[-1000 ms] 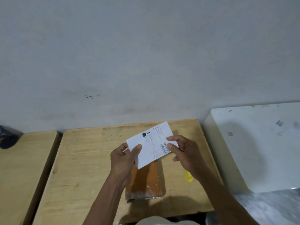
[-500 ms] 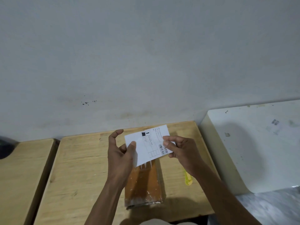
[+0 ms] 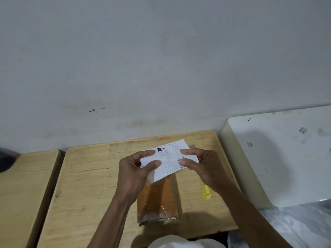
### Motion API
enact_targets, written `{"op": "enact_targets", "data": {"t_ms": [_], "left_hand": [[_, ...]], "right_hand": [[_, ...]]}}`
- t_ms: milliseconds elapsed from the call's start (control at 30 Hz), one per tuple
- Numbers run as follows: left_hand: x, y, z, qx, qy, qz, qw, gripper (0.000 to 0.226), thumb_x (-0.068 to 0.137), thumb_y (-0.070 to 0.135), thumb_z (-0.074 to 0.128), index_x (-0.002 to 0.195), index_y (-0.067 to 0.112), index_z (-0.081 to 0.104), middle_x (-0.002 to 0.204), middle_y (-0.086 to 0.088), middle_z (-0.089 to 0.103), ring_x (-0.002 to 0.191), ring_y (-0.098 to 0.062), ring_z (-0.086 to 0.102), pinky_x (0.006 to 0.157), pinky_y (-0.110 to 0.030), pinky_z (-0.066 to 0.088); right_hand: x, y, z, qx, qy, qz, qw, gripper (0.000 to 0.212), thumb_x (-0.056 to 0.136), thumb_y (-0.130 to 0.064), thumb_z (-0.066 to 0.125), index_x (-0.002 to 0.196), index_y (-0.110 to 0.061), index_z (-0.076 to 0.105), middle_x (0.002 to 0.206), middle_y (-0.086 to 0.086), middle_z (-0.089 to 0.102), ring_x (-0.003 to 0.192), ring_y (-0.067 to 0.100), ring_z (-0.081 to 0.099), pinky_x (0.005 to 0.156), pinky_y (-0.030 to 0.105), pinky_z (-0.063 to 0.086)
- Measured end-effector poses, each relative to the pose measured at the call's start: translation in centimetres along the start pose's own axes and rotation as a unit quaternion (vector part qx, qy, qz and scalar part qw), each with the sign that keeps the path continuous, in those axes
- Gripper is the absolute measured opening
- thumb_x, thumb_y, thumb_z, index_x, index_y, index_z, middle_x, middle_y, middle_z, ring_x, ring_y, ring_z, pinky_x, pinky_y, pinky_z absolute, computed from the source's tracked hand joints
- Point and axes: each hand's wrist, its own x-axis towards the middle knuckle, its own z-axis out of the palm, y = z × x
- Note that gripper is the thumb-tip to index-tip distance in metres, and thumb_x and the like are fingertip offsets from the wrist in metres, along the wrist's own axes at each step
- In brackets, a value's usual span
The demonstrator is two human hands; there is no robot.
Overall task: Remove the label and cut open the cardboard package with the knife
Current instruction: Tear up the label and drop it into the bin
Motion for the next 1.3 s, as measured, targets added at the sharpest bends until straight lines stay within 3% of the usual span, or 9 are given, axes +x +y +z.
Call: {"op": "enact_targets", "data": {"t_ms": [167,267,367,500,733,967,1100,1200,1300], "left_hand": [[-0.3,0.1,0.3,0.058,0.013,0.010,0.998,0.029,0.067,0.018,0.087,0.095,0.018,0.080,0.094,0.009,0.077,0.079,-0.016,0.073,0.058,-0.045,0.061],[-0.5,-0.2,0.8,0.132,0.032,0.059,0.989,0.013,0.074,0.022,0.084,0.087,0.023,0.080,0.090,0.007,0.073,0.080,-0.015,0.069,0.060,-0.039,0.058],[-0.2,-0.7,1.0,0.184,0.044,0.083,0.978,0.004,0.078,0.028,0.081,0.080,0.025,0.078,0.094,0.001,0.060,0.089,-0.018,0.060,0.062,-0.031,0.051],[0.3,-0.3,0.6,0.223,0.036,0.096,0.969,0.006,0.079,0.037,0.078,0.079,0.031,0.075,0.113,0.008,0.051,0.108,-0.020,0.051,0.068,-0.045,0.058],[0.2,1.0,1.4,0.347,0.014,0.177,0.921,0.010,0.086,0.030,0.072,0.082,0.024,0.079,0.088,0.010,0.074,0.073,0.007,0.051,0.061,-0.021,0.039],[-0.4,1.6,3.0,0.300,0.055,0.201,0.931,0.012,0.087,0.019,0.071,0.076,0.018,0.075,0.077,0.017,0.065,0.073,0.008,0.056,0.061,-0.014,0.040],[0.1,1.1,0.9,0.235,0.089,0.138,0.958,0.011,0.088,0.025,0.070,0.080,0.022,0.076,0.084,0.013,0.071,0.078,-0.006,0.064,0.054,-0.028,0.046],[0.7,0.8,-0.2,0.267,0.039,0.117,0.956,0.012,0.090,0.025,0.068,0.081,0.022,0.075,0.088,0.007,0.072,0.081,-0.010,0.064,0.058,-0.029,0.047],[0.3,1.2,1.1,0.279,-0.022,0.134,0.951,0.014,0.093,0.023,0.064,0.084,0.020,0.074,0.089,0.011,0.070,0.080,-0.001,0.060,0.061,-0.024,0.043]], "right_hand": [[-0.3,0.1,-0.3,-0.036,0.027,0.004,0.999,0.025,0.078,-0.012,0.080,0.103,-0.014,0.076,0.097,-0.007,0.075,0.071,0.006,0.072,0.061,0.018,0.054],[-0.1,0.4,-0.2,-0.114,0.053,-0.030,0.992,0.011,0.082,-0.020,0.078,0.090,-0.027,0.078,0.087,-0.010,0.075,0.070,0.011,0.069,0.059,0.028,0.055],[0.3,0.8,-0.2,-0.218,0.056,-0.084,0.971,0.006,0.086,-0.023,0.073,0.084,-0.028,0.074,0.096,-0.008,0.060,0.086,0.004,0.058,0.068,0.014,0.043],[0.8,0.6,-0.1,-0.328,0.025,-0.138,0.934,0.009,0.091,-0.028,0.064,0.090,-0.023,0.071,0.111,-0.008,0.056,0.101,0.010,0.045,0.079,0.019,0.038],[1.2,-0.4,0.6,-0.343,-0.032,-0.173,0.923,0.009,0.093,-0.028,0.057,0.089,-0.027,0.064,0.084,-0.015,0.063,0.082,0.008,0.054,0.065,0.033,0.048],[1.0,-0.8,1.9,-0.161,0.102,-0.055,0.980,0.013,0.091,-0.010,0.062,0.081,-0.013,0.070,0.077,-0.006,0.069,0.076,-0.003,0.061,0.061,0.006,0.043],[2.0,0.1,-1.1,0.113,0.262,0.040,0.958,0.026,0.091,-0.012,0.062,0.067,-0.019,0.070,0.065,-0.003,0.065,0.063,0.011,0.057,0.064,0.032,0.047],[1.3,-0.9,-2.4,0.093,0.174,-0.001,0.980,0.021,0.092,-0.018,0.065,0.073,-0.022,0.072,0.070,-0.007,0.067,0.071,0.012,0.059,0.069,0.033,0.049],[0.5,-2.3,-0.1,-0.075,0.026,-0.076,0.994,0.011,0.088,-0.019,0.071,0.080,-0.025,0.075,0.085,-0.008,0.072,0.082,0.005,0.066,0.075,0.018,0.051]]}}
